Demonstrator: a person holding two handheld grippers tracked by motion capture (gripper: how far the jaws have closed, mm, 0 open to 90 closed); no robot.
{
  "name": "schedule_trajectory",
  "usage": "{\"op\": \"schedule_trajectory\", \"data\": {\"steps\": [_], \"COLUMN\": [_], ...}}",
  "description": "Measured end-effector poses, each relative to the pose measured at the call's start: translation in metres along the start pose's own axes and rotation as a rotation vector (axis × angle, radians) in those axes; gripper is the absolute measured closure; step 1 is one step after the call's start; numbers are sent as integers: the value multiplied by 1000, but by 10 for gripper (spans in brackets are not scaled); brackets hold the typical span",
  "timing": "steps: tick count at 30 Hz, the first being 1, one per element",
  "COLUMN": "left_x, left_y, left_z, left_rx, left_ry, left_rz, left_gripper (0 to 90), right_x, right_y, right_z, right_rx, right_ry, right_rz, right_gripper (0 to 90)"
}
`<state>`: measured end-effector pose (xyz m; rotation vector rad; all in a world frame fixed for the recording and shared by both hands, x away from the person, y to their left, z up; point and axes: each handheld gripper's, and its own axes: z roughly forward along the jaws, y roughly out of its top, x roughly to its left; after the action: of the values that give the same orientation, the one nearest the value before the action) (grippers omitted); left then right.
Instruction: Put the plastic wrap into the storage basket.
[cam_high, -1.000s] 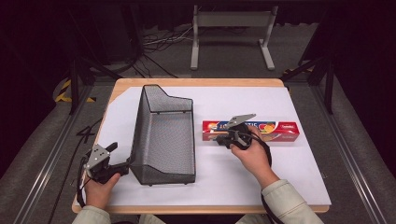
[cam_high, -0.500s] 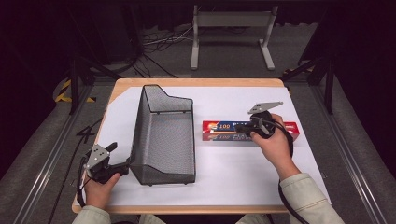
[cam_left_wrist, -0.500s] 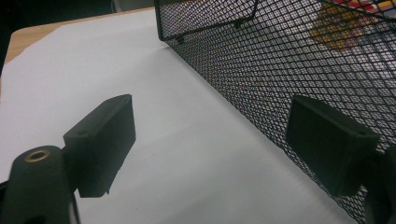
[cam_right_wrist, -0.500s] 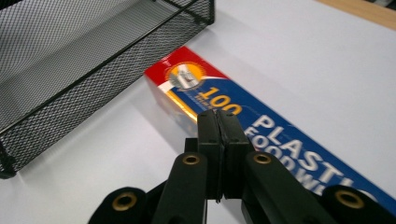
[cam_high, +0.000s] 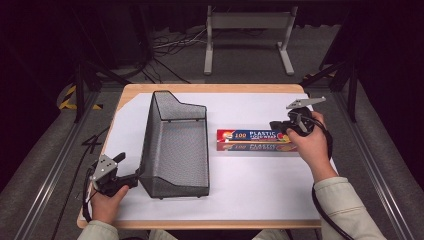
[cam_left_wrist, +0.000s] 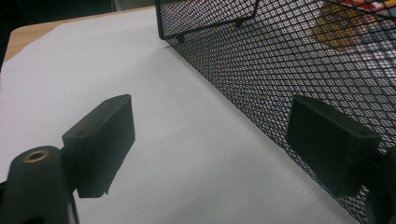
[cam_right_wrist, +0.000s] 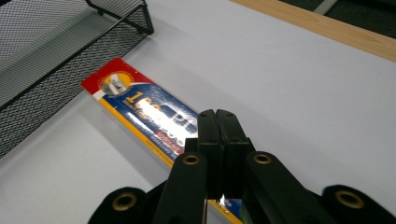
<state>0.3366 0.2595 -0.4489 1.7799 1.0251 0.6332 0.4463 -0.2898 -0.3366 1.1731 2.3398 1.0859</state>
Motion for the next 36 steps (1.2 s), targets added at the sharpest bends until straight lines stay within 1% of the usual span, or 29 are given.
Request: {"op": "schedule_trajectory", "data": {"steps": [3,6,8,10,12,13,14,17,20,21,26,29,30,31,33,35,36], "left_x": [0,0,1,1,1,1,1,1,0,0,-1,-1,-1,-1,-1,-1,-1], "left_y": [0,-1,-1,-1,-1,-1,-1,-1,-1,-1,-1,-1,-1,-1,-1,-1,-1], "left_z": [1,1,2,2,2,2,2,2,2,2,2,1,1,1,1,1,1], "left_rx": [4,5,3,4,4,4,4,3,3,3,1,2,2,1,2,-1,-2], "left_ry": [2,4,4,5,5,5,5,6,5,5,6,9,9,8,8,10,9], "left_rz": [2,-1,-2,-2,-2,-2,-1,-1,0,0,4,11,11,10,8,11,9], "left_gripper": [164,163,163,162,162,162,162,162,162,162,163,164,164,164,164,165,166], "right_x": [-12,-22,-29,-37,-45,-45,-52,-58,-69,-74,-84,-88,-88,-91,-92,-94,-95], "right_y": [1,1,1,0,-2,-2,-7,-11,-20,-24,-33,-36,-36,-38,-39,-40,-41], "right_z": [-4,-7,-8,-8,-6,-6,-4,-1,3,4,7,10,10,12,12,14,15], "right_rx": [1,8,12,22,34,34,42,50,68,80,110,142,142,168,177,202,217], "right_ry": [-26,-42,-55,-74,-96,-96,-108,-124,-164,-185,-229,-260,-260,-279,-285,-304,-306], "right_rz": [16,36,44,63,70,70,92,110,129,142,163,164,164,168,169,164,164], "right_gripper": [900,900,900,900,900,900,900,900,900,900,878,900,900,900,900,900,900]}}
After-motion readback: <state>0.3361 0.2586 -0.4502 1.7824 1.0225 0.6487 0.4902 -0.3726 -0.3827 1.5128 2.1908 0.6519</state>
